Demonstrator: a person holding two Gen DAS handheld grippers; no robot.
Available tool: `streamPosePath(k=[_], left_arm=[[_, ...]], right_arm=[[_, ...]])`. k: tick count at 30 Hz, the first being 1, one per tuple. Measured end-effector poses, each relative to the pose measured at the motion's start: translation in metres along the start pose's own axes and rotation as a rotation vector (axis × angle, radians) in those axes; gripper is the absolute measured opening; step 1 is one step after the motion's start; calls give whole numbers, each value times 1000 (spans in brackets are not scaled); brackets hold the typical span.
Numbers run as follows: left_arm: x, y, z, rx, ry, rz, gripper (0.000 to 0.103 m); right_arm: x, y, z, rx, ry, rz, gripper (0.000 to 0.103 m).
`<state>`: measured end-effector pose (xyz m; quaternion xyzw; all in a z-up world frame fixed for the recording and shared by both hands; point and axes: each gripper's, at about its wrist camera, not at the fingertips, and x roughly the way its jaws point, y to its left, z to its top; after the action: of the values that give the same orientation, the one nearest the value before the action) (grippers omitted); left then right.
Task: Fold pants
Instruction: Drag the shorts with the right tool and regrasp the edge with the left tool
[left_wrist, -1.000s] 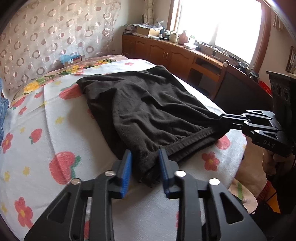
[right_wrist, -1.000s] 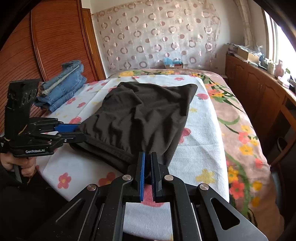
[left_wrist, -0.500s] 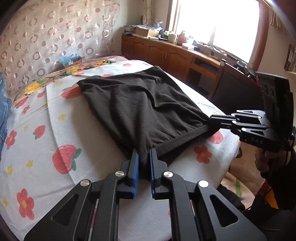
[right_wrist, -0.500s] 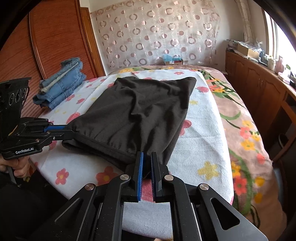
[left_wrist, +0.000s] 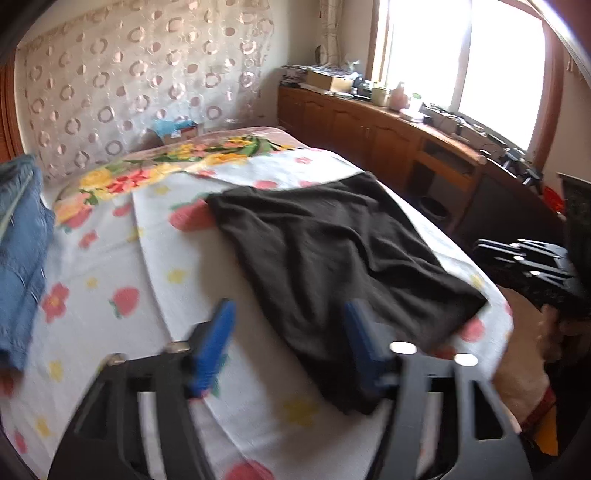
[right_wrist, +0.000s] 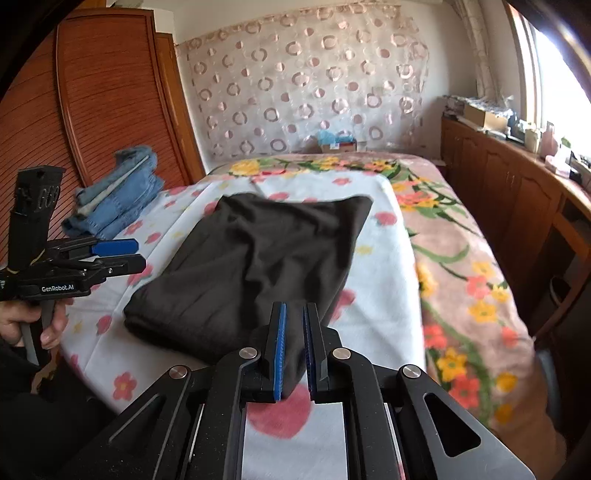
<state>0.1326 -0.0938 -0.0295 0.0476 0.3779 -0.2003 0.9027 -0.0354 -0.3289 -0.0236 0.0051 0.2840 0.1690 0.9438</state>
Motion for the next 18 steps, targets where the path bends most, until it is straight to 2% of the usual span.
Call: streamPosePath(k=[8,13,18], left_arm=[[25,19,33,-2,9,42,79],[44,29,52,0,27,37,79],[72,42,71,-10,55,30,76]], right_arm=[[15,-20,21,24,-28,-3,20],[42,-33,37,24,2,-19,27],[76,-40,62,-9,41,-37,29]])
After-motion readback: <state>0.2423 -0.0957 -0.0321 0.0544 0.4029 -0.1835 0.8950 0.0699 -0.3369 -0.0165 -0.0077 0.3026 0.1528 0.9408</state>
